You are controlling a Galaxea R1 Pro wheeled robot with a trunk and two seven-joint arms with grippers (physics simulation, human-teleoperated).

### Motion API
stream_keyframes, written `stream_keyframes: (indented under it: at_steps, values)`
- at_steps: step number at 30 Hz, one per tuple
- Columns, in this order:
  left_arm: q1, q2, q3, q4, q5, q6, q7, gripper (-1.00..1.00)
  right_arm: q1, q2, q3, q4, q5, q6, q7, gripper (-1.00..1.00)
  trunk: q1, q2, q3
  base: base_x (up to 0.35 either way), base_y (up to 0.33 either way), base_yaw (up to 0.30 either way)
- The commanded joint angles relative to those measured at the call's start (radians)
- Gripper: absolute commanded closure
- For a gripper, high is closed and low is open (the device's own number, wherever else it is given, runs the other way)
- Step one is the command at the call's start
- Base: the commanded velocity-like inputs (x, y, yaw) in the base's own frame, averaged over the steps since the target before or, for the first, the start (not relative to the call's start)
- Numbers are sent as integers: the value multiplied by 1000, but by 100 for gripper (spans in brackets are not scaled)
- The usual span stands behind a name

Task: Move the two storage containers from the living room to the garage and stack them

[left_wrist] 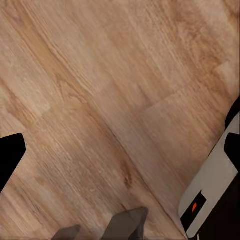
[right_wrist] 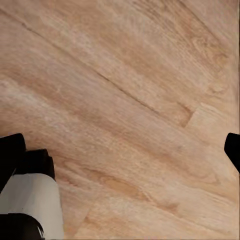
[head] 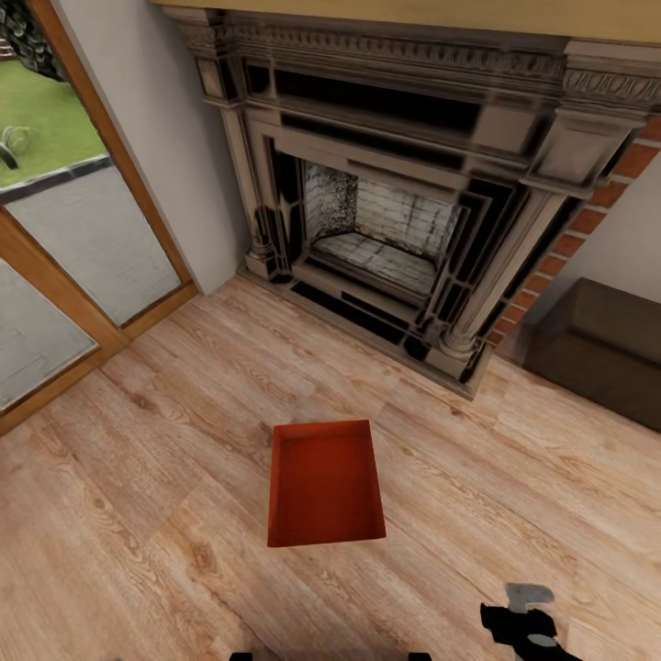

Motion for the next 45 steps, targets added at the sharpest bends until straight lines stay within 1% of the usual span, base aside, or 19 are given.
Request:
stream_keyframes:
  at_steps: [1,4,5,6,7,8,9,12,13,15,16,17,18,21,24,27,30,38,45]
  values:
    - [-10,-1,0,-13,10,25,8,-100,-22,6,6,-2,-9,-2,-13,-100,0,-1,-1,0,0,0]
    - [-75,-13,0,-31,9,73,18,-100,-91,28,5,-3,-10,-4,-36,-100,0,-1,-1,0,0,0]
    - [-133,-41,0,-28,6,90,20,-100,-129,39,6,-3,-10,-5,-44,-100,0,-1,-1,0,0,0]
    - [-151,-53,-1,-27,4,92,21,-100,-138,44,7,-4,-9,-5,-46,-100,0,-1,-1,0,0,0]
    - [-181,-82,-2,-29,-1,96,21,-100,-152,60,8,-4,-8,-6,-48,-100,0,-1,-1,0,0,0]
    - [-229,-145,-5,-44,-5,94,21,-100,-167,103,11,-4,-6,-11,-51,-100,0,-1,-1,0,0,0]
    - [-256,-176,-6,-54,-7,90,21,-100,-171,121,12,-5,-6,-14,-52,-100,0,-1,-1,0,0,0]
    - [-316,-233,-10,-66,-10,85,21,-100,-175,148,14,-13,-4,-17,-52,-100,0,-1,-1,0,0,0]
    - [-350,-283,-12,-71,-22,78,21,-100,-175,182,19,-33,3,-17,-52,-100,0,-1,-1,0,0,0]
    - [-365,-328,-16,-72,-65,59,22,-100,-176,228,26,-43,30,-17,-52,-100,0,-1,-1,0,0,0]
    - [-370,-355,-27,-74,-124,41,25,-100,-176,260,35,-46,72,-18,-51,-100,0,-1,-1,0,0,0]
    - [-371,-368,-36,-72,-168,32,27,-100,-176,275,39,-47,104,-18,-51,-100,0,-1,-1,0,0,0]
    - [-373,-377,-42,-69,-207,26,28,-100,-176,285,41,-47,130,-19,-51,-100,0,-1,-1,0,0,0]
    - [-375,-390,-50,-69,-285,15,29,-100,-176,299,40,-48,175,-19,-55,-100,0,-1,-1,0,0,0]
    - [-376,-389,-50,-75,-288,14,30,-100,-176,299,29,-47,174,-18,-56,-100,0,-1,-1,0,0,0]
    - [-376,-388,-48,-78,-287,14,31,-100,-176,300,-20,-46,174,-10,-56,-100,0,-1,-1,0,0,0]
    - [-376,-388,-47,-78,-286,13,31,-100,-176,300,-42,-46,176,-5,-56,-100,0,-1,-1,0,0,0]
    - [-376,-387,-42,-79,-284,12,31,-100,-176,302,-48,-50,178,-13,-54,-100,0,-1,-1,0,0,0]
    - [-376,-384,-41,-68,-281,-45,31,-100,-176,299,-48,-112,176,30,-56,-100,0,-1,-1,0,0,0]
